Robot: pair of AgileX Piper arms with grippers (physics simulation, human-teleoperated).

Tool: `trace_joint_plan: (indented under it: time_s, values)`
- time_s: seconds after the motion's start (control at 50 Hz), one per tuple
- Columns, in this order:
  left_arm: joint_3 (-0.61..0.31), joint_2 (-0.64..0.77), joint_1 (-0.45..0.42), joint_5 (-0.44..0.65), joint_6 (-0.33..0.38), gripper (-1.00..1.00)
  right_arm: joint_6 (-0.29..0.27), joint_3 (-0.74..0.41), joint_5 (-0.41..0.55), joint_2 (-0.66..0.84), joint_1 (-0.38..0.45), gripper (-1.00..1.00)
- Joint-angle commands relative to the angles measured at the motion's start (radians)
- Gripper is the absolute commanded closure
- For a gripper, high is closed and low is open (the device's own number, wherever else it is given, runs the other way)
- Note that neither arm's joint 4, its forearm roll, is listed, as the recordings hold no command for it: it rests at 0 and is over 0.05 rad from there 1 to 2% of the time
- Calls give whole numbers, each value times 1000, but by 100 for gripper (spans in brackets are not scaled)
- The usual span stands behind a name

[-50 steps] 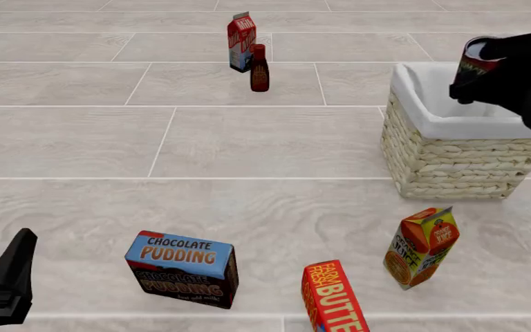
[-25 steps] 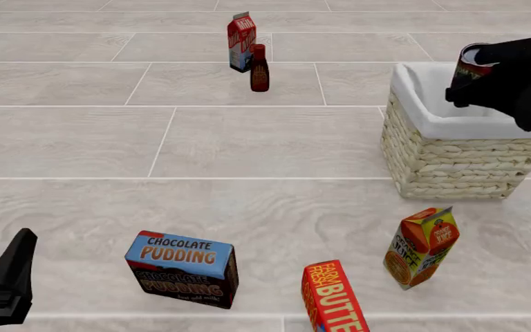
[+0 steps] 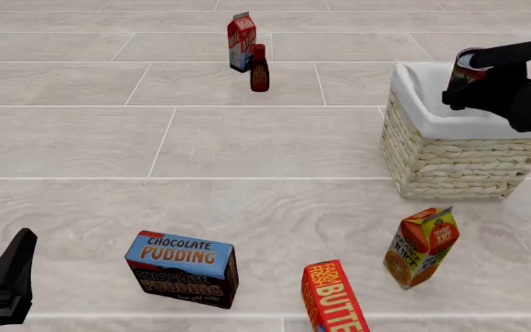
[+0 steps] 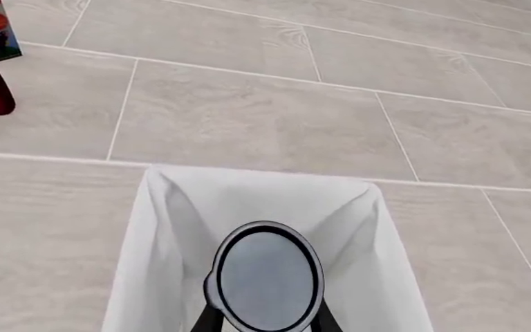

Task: Pick the tomato sauce and place it in the basket.

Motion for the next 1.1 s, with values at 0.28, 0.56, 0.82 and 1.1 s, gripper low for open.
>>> trace_joint_plan:
  time_s: [0.28,0.56,0.82,1.1]
  values:
    - [0,0,0,0,0,-100,17,-28,0,33,-3,100]
    - [0,0,0,0,0,-100,18,-39,6,47,-4,100]
    - [0,0,0,0,0,-100,55,-50,16,60,-6,-100]
    - [0,0,0,0,0,-100,56,-59,21,61,-8,-100]
